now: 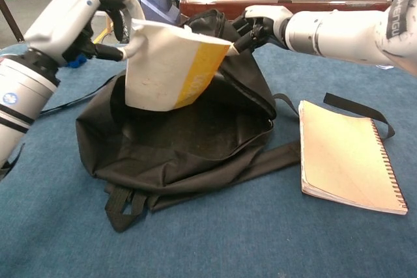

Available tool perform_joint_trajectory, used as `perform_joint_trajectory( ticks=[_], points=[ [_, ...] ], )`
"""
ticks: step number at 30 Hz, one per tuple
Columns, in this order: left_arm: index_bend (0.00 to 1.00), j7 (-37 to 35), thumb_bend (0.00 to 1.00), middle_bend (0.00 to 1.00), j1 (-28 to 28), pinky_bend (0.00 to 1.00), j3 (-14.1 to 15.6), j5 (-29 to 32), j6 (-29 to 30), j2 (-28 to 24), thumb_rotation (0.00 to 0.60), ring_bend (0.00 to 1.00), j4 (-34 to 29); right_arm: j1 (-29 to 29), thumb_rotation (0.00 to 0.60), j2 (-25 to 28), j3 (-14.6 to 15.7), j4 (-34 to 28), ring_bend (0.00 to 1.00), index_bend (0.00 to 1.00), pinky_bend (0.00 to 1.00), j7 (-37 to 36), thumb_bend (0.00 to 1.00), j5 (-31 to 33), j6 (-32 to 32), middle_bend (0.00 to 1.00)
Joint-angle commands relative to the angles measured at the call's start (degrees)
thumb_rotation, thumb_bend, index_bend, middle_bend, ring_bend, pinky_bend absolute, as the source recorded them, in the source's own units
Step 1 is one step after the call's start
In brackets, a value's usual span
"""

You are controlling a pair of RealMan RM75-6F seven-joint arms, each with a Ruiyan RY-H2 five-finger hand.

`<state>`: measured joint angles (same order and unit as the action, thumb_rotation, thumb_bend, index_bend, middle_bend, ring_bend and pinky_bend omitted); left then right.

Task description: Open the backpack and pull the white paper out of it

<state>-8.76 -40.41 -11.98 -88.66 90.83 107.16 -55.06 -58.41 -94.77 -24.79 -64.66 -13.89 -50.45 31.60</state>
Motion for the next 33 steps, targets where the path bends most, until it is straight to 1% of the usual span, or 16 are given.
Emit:
perform_joint_trajectory(
  ticks=[1, 6, 9, 11, 13, 15, 17, 18, 20, 23, 27, 33],
  points=[
    [0.78, -0.23, 0.49, 0.78, 2.59, 0.39, -1.56, 0.68, 2.56, -4.71, 0.600, 0.60, -6.16, 1.17, 0.600, 1.15, 1.03, -2.45, 0.40, 0.72, 0.42, -0.69, 0.44, -2.65, 0.43, 0.51],
    [0.78, 0.78, 0.49, 0.78, 4.67, 0.39, -3.40, 1.54, 4.31, -9.61, 0.600, 0.60, -11.68, 2.60, 0.600, 2.24, 2.75, -6.05, 0.40, 0.72, 0.42, -1.74, 0.44, -7.07, 1.00, 0.50],
    [0.78, 1.12, 0.49, 0.78, 5.57, 0.39, -4.40, 1.96, 5.14, -11.74, 0.600, 0.60, -13.51, 3.52, 0.600, 3.07, 3.65, -8.19, 0.40, 0.67, 0.42, -2.93, 0.42, -9.83, 1.16, 0.47],
    [0.78, 1.28, 0.49, 0.78, 6.09, 0.39, -5.14, 2.32, 5.51, -13.12, 0.600, 0.60, -14.29, 4.27, 0.600, 4.32, 4.53, -10.42, 0.37, 0.57, 0.42, -4.11, 0.41, -12.23, 0.70, 0.43],
    [0.78, 1.05, 0.49, 0.78, 6.57, 0.39, -5.81, 2.88, 5.52, -14.33, 0.600, 0.60, -14.97, 5.05, 0.600, 5.88, 5.63, -13.02, 0.33, 0.46, 0.40, -5.01, 0.39, -14.77, 0.30, 0.38],
    [0.78, 1.22, 0.49, 0.78, 6.81, 0.39, -6.35, 3.24, 5.51, -15.13, 0.600, 0.60, -14.99, 5.60, 0.600, 7.50, 6.73, -15.56, 0.28, 0.34, 0.35, -5.77, 0.37, -16.97, -0.46, 0.32],
    [0.78, 1.37, 0.49, 0.78, 6.92, 0.39, -7.02, 3.71, 5.45, -15.71, 0.600, 0.60, -14.67, 6.07, 0.600, 9.42, 7.87, -18.28, 0.22, 0.22, 0.30, -6.60, 0.34, -19.34, -1.30, 0.24],
    [0.78, 1.36, 0.49, 0.78, 6.94, 0.39, -7.32, 3.96, 5.39, -15.87, 0.600, 0.60, -14.50, 6.31, 0.600, 10.16, 8.24, -19.37, 0.19, 0.18, 0.27, -7.00, 0.33, -20.17, -1.45, 0.20],
    [0.78, 1.32, 0.49, 0.78, 6.90, 0.39, -8.04, 4.63, 5.20, -16.02, 0.600, 0.60, -13.94, 6.88, 0.600, 11.79, 8.97, -21.91, 0.16, 0.12, 0.23, -8.06, 0.32, -21.81, -1.58, 0.15],
    [0.78, 1.69, 0.49, 0.78, 6.59, 0.39, -8.62, 5.45, 4.40, -15.86, 0.600, 0.60, -12.44, 7.73, 0.600, 13.94, 9.71, -25.23, 0.13, 0.08, 0.21, -9.50, 0.31, -24.30, -0.89, 0.11],
    [0.78, 2.64, 0.49, 0.78, 5.69, 0.39, -8.70, 6.30, 2.40, -14.97, 0.600, 0.60, -9.90, 8.80, 0.600, 16.38, 10.76, -28.09, 0.12, 0.08, 0.21, -10.50, 0.30, -27.21, 0.91, 0.11],
    [0.78, 4.85, 0.49, 0.78, 3.98, 0.39, -6.49, 6.45, -1.63, -11.32, 0.600, 0.61, -3.74, 10.54, 0.600, 20.13, 11.71, -29.75, 0.12, 0.08, 0.21, -11.43, 0.30, -28.61, 3.92, 0.11]
  ],
)
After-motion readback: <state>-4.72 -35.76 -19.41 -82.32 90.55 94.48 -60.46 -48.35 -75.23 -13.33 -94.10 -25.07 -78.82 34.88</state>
